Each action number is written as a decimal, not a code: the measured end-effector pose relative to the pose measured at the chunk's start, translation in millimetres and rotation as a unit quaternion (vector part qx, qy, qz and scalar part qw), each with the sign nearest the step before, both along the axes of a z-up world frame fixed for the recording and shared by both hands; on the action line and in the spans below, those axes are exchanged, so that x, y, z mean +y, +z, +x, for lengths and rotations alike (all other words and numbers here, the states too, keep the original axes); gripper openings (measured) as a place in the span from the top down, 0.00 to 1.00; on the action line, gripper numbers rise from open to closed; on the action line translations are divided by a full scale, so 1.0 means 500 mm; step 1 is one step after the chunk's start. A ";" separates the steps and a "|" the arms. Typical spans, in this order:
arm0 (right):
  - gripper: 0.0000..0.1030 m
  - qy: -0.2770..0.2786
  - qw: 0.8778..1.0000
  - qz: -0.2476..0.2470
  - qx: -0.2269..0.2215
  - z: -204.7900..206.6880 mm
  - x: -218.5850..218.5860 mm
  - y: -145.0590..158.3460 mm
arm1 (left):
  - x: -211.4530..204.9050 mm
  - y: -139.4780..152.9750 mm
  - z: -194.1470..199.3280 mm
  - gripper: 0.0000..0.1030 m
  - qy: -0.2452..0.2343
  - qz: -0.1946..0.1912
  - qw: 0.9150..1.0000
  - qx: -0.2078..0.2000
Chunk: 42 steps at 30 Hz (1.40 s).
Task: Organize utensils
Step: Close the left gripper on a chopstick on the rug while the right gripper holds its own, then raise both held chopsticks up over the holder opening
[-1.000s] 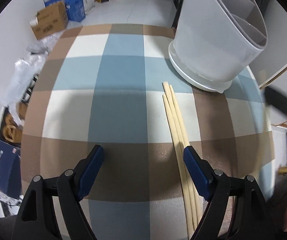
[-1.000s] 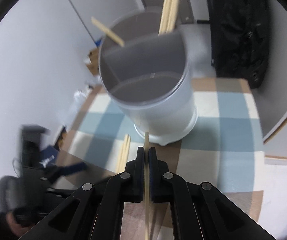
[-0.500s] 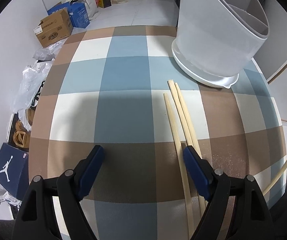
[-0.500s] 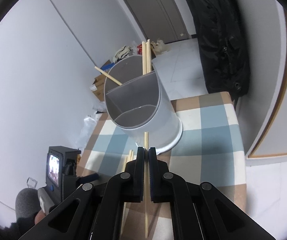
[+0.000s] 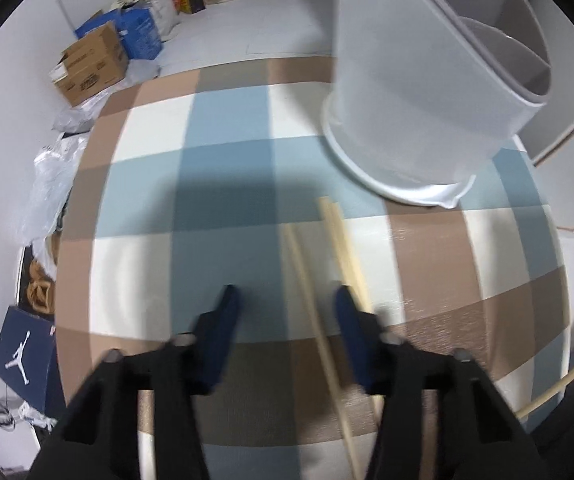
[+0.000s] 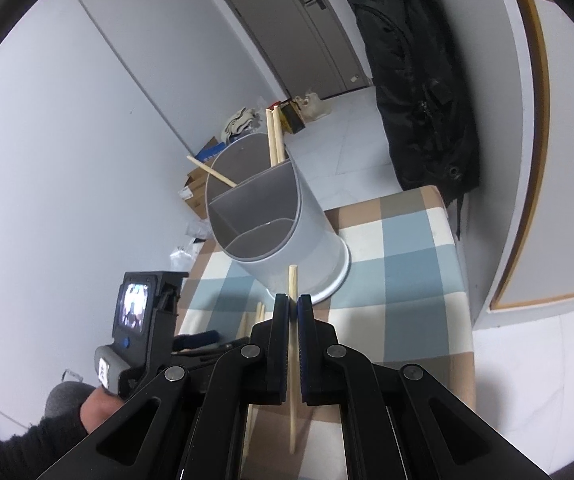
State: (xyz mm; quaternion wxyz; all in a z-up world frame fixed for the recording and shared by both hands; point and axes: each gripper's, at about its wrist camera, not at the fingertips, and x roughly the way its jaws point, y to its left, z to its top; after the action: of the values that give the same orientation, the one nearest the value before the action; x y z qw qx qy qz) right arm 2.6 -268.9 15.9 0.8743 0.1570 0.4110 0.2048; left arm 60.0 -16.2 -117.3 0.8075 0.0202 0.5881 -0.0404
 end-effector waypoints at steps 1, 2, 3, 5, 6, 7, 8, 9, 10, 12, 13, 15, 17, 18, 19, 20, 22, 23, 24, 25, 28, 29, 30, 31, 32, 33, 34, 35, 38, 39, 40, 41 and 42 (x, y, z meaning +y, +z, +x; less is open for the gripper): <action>0.97 -0.002 1.000 0.000 0.000 0.000 -0.001 -0.001 | -0.003 0.000 0.001 0.79 -0.005 0.001 1.000 0.001; 0.97 -0.002 1.000 0.002 0.001 0.000 -0.002 -0.002 | -0.008 0.000 0.002 0.89 -0.009 -0.002 1.000 0.002; 0.97 -0.003 1.000 0.003 0.003 -0.001 -0.003 -0.004 | -0.011 0.000 0.002 0.93 -0.014 -0.006 1.000 0.005; 0.97 -0.005 1.000 0.003 0.003 -0.003 -0.004 -0.006 | -0.017 0.000 0.003 0.99 -0.024 -0.006 1.000 0.005; 0.97 -0.005 1.000 0.002 0.003 -0.004 -0.004 -0.007 | -0.016 0.000 0.003 0.99 -0.026 -0.010 1.000 0.002; 0.97 -0.006 1.000 0.002 0.001 -0.005 -0.004 -0.005 | -0.012 0.003 0.003 0.99 -0.025 -0.016 1.000 -0.003; 0.97 -0.007 1.000 0.000 0.000 -0.005 -0.004 -0.005 | -0.006 0.006 0.000 0.99 -0.020 -0.022 0.999 -0.013; 0.97 -0.009 1.000 -0.002 -0.002 -0.006 -0.004 -0.004 | 0.003 0.010 -0.004 0.99 -0.012 -0.026 0.999 -0.025; 0.97 -0.010 1.000 -0.004 -0.003 -0.006 -0.004 -0.004 | 0.006 0.016 -0.005 0.99 -0.006 -0.032 0.999 -0.033; 0.97 -0.012 1.000 -0.006 -0.006 -0.007 -0.003 -0.004 | 0.022 0.034 -0.017 0.99 0.008 -0.054 0.997 -0.060; 0.97 -0.012 1.000 -0.007 -0.007 -0.007 -0.002 -0.003 | 0.029 0.045 -0.025 0.99 0.012 -0.054 0.996 -0.076; 0.97 -0.012 1.000 -0.008 -0.010 -0.007 0.003 -0.002 | 0.043 0.074 -0.047 0.99 0.018 -0.064 0.991 -0.114; 0.97 -0.008 1.000 -0.011 -0.018 -0.010 0.013 0.003 | 0.048 0.098 -0.062 0.99 0.026 -0.069 0.988 -0.138; 0.97 -0.006 1.000 -0.012 -0.024 -0.012 0.019 0.008 | 0.053 0.113 -0.069 0.99 0.029 -0.076 0.985 -0.152; 0.97 -0.003 0.999 -0.012 -0.030 -0.015 0.024 0.012 | 0.055 0.124 -0.073 0.99 0.029 -0.083 0.983 -0.163; 0.97 0.001 0.999 -0.013 -0.035 -0.018 0.030 0.017 | 0.056 0.134 -0.078 0.99 0.029 -0.085 0.981 -0.173; 0.97 0.007 0.999 -0.014 -0.045 -0.022 0.042 0.027 | 0.055 0.151 -0.077 0.99 0.027 -0.090 0.976 -0.194; 0.97 0.011 0.999 -0.014 -0.050 -0.024 0.048 0.033 | 0.057 0.165 -0.086 0.99 0.025 -0.096 0.973 -0.207; 0.97 0.015 0.998 -0.016 -0.055 -0.026 0.053 0.037 | 0.059 0.167 -0.077 1.00 0.024 -0.099 0.972 -0.213; 0.97 0.018 0.998 -0.019 -0.061 -0.028 0.060 0.043 | 0.062 0.173 -0.078 1.00 0.022 -0.101 0.970 -0.220; 0.97 0.025 0.997 -0.021 -0.075 -0.033 0.076 0.055 | 0.065 0.190 -0.082 1.00 0.014 -0.108 0.967 -0.231; 0.97 0.026 0.996 -0.022 -0.078 -0.034 0.081 0.059 | 0.065 0.198 -0.083 1.00 0.010 -0.106 0.966 -0.236; 0.97 0.028 0.996 -0.022 -0.079 -0.034 0.085 0.062 | 0.069 0.202 -0.081 1.00 0.006 -0.105 0.965 -0.240; 0.97 0.029 0.996 -0.022 -0.080 -0.034 0.088 0.065 | 0.067 0.209 -0.084 1.00 0.001 -0.104 0.964 -0.244; 0.97 0.030 0.996 -0.022 -0.082 -0.033 0.091 0.069 | 0.068 0.217 -0.085 1.00 -0.003 -0.105 0.963 -0.248; 0.97 0.030 0.996 -0.023 -0.084 -0.032 0.093 0.074 | 0.066 0.226 -0.086 1.00 -0.007 -0.108 0.962 -0.251; 0.97 0.030 0.995 -0.024 -0.087 -0.031 0.094 0.078 | 0.064 0.233 -0.092 1.00 -0.009 -0.109 0.961 -0.252; 0.97 0.031 0.995 -0.024 -0.090 -0.030 0.094 0.083 | 0.061 0.244 -0.093 1.00 -0.011 -0.108 0.960 -0.257; 0.97 0.029 0.994 -0.024 -0.103 -0.022 0.093 0.107 | 0.060 0.276 -0.097 1.00 -0.020 -0.109 0.957 -0.270; 0.97 0.028 0.994 -0.023 -0.107 -0.018 0.091 0.117 | 0.058 0.289 -0.096 1.00 -0.022 -0.109 0.955 -0.275; 0.97 0.027 0.993 -0.021 -0.109 -0.014 0.090 0.125 | 0.058 0.297 -0.098 1.00 -0.024 -0.111 0.954 -0.278; 0.97 0.027 0.993 -0.018 -0.112 -0.009 0.089 0.136 | 0.056 0.310 -0.097 1.00 -0.027 -0.114 0.953 -0.281; 0.97 0.026 0.993 -0.016 -0.115 -0.005 0.088 0.145 | 0.055 0.323 -0.094 1.00 -0.027 -0.115 0.951 -0.284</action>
State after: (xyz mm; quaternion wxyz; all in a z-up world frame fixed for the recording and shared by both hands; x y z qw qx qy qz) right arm 0.3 -225.0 88.6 0.9126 0.1081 0.3148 0.2374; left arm 13.0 11.2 44.3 0.9366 -0.0466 0.3250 -0.1225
